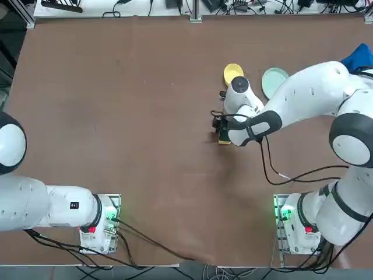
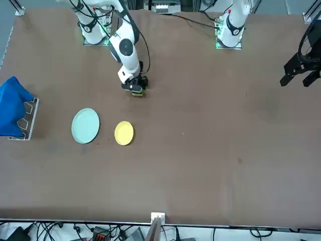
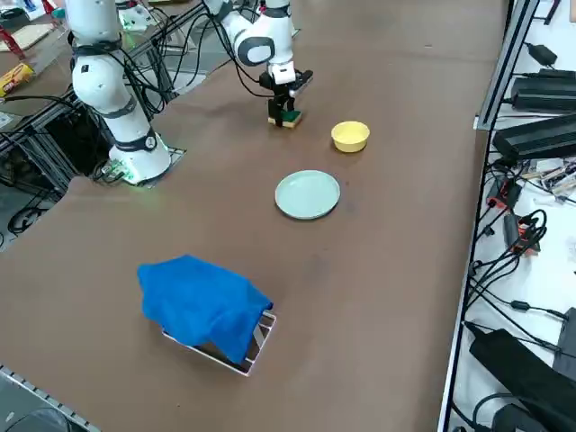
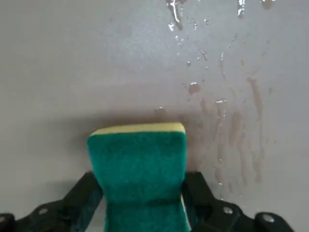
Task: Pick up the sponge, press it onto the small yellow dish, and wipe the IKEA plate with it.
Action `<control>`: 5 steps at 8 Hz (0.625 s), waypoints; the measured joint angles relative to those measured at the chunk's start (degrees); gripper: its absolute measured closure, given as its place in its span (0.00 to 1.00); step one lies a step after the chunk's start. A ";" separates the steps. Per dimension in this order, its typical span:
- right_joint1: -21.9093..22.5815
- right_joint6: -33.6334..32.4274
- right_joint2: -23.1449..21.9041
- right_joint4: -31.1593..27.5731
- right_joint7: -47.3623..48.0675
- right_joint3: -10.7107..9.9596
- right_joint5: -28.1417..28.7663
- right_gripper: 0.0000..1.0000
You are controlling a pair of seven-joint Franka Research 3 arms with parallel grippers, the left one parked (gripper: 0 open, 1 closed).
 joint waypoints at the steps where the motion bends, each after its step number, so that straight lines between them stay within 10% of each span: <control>1: 0.00 0.00 -0.02 0.00 0.15 0.00 0.00 0.00; 5: 0.01 0.18 -0.21 0.00 1.52 0.00 0.00 0.17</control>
